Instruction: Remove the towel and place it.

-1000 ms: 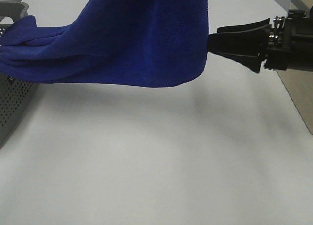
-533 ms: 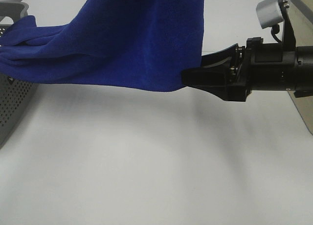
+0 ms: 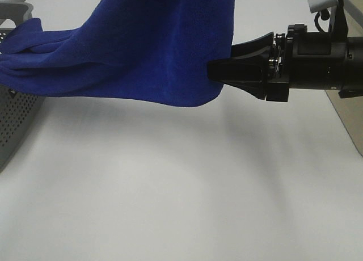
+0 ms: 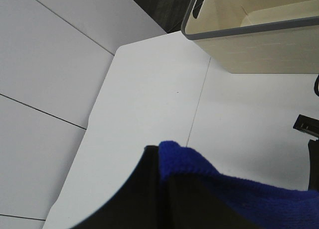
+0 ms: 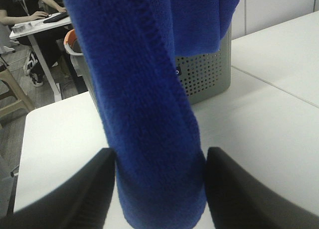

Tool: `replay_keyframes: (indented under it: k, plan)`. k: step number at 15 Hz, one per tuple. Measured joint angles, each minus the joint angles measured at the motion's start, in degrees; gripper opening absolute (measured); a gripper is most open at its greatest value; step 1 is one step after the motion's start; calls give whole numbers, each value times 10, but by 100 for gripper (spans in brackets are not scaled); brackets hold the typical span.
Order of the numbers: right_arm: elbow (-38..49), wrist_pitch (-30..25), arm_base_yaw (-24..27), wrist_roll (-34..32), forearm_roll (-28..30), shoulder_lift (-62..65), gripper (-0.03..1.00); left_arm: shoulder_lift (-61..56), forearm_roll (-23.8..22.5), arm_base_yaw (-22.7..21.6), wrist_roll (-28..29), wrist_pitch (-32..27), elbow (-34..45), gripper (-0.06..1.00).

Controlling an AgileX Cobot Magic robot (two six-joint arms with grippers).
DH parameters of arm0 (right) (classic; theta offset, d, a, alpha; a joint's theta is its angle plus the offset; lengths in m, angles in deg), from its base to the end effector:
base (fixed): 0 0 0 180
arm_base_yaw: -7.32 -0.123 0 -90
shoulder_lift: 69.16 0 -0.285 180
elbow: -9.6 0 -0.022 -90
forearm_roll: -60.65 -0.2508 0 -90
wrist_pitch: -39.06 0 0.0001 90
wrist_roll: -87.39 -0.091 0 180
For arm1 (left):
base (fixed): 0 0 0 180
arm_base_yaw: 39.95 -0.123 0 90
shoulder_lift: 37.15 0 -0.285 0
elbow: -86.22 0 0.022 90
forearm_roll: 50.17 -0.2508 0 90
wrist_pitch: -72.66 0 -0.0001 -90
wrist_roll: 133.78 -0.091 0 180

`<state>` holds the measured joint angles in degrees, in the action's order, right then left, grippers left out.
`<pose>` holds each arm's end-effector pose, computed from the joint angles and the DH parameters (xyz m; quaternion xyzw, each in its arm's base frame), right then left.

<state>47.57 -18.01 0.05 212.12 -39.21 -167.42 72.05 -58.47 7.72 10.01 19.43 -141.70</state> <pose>0.2622 0.1094 0.2125 -0.3858 0.7055 0.3699 0.4654 0.2674 -0.2779 0.4948 0.5644 0.6206 0.0180 0.5440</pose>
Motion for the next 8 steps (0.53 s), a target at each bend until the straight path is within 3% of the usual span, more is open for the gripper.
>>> replay_keyframes:
  k: [5,8]
  plan:
    - [0,-11,0,9,1,-5,42,0,0,0,0,2,0,0]
    - [0,-10,0,7,1,-6,21,0,0,0,0,2,0,0]
